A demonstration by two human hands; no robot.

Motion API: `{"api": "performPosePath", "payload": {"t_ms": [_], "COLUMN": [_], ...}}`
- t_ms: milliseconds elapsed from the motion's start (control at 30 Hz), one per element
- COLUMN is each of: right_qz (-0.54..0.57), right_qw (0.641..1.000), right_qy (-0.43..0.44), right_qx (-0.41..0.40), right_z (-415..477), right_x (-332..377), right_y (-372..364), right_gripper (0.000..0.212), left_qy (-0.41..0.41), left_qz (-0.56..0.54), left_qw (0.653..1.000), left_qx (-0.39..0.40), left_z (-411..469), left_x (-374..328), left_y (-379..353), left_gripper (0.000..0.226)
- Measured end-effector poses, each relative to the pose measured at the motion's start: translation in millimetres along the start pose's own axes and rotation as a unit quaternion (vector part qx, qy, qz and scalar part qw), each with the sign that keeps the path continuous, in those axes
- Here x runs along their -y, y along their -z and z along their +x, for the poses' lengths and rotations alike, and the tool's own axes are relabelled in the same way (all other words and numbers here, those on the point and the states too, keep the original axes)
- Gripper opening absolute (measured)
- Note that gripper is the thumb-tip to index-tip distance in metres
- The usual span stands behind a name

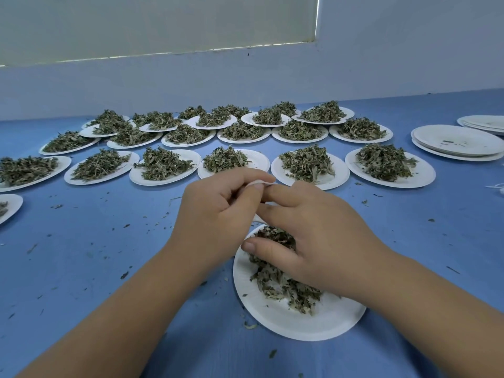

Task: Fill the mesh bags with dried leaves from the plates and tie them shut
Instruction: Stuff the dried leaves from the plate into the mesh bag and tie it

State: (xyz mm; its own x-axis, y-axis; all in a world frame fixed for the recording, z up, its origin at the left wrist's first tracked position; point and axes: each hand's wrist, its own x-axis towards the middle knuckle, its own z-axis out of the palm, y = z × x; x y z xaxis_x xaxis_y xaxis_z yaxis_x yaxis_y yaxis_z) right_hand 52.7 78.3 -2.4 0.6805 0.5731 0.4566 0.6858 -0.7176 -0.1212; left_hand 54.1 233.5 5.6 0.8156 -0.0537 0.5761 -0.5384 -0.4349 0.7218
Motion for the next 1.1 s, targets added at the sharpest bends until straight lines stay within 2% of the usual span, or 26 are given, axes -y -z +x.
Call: {"api": "performPosePath", "payload": {"t_ms": [200, 333, 433, 567, 667, 800, 867, 933, 1033, 1100], "right_qz": [-0.039, 0.022, 0.026, -0.005, -0.023, 0.009, 0.116, 0.226, 0.249, 0.225], "right_qw": [0.999, 0.998, 0.994, 0.997, 0.997, 0.997, 0.991, 0.967, 0.941, 0.952], "right_qy": [0.016, 0.038, 0.057, 0.069, 0.07, 0.071, 0.053, 0.004, -0.078, -0.114], "right_qx": [0.001, -0.043, -0.087, -0.029, -0.016, 0.002, -0.038, -0.121, -0.213, -0.174], "right_z": [0, -2, -5, 1, 3, 2, 0, -1, 0, 1], "right_x": [3, -6, -13, -10, -8, -8, -10, -13, -24, -30], "right_y": [1, 7, 11, 6, 2, 2, 4, 9, 12, 12], "right_gripper": [0.053, 0.044, 0.039, 0.037, 0.031, 0.031, 0.024, 0.018, 0.015, 0.015], "left_qy": [0.013, -0.027, 0.004, 0.035, 0.012, 0.009, -0.007, 0.002, 0.032, 0.028], "left_qz": [-0.073, 0.0, -0.006, -0.088, -0.046, -0.034, 0.026, 0.056, 0.056, 0.056], "left_qw": [0.997, 1.0, 0.999, 0.995, 0.998, 0.999, 1.0, 0.998, 0.995, 0.994], "left_qx": [0.019, -0.008, -0.041, 0.018, 0.05, 0.03, 0.007, -0.025, -0.071, -0.089], "left_z": [0, 3, 6, 2, 0, 2, 5, 8, 13, 14], "left_x": [-7, -5, 2, -5, -7, -4, -2, 3, 10, 10], "left_y": [1, 7, 13, 8, 4, 5, 8, 14, 23, 26], "left_gripper": [0.027, 0.027, 0.025, 0.024, 0.023, 0.03, 0.03, 0.026, 0.026, 0.027]}}
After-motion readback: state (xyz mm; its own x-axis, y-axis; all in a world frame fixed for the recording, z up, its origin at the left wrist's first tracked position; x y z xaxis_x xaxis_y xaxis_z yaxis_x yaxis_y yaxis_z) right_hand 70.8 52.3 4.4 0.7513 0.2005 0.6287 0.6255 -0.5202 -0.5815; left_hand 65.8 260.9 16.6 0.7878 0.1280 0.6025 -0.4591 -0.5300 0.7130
